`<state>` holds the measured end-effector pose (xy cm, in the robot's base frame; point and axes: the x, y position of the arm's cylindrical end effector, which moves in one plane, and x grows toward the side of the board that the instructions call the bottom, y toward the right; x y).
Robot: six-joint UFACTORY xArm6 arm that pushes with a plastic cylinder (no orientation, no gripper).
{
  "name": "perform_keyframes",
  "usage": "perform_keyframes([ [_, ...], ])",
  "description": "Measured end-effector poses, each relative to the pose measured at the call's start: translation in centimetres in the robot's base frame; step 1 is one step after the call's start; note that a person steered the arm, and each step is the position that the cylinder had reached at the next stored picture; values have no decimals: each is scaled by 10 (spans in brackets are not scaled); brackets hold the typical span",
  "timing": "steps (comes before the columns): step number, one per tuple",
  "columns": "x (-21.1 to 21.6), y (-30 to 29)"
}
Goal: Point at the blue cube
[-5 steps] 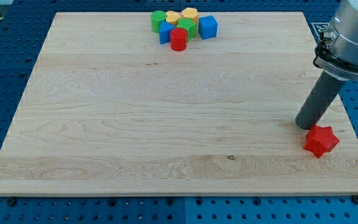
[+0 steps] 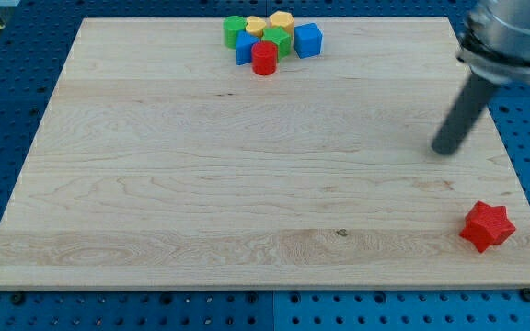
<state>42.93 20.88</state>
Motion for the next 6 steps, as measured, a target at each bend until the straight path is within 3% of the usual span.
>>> perform_keyframes([
  [2, -155, -38],
  [6, -225, -107],
])
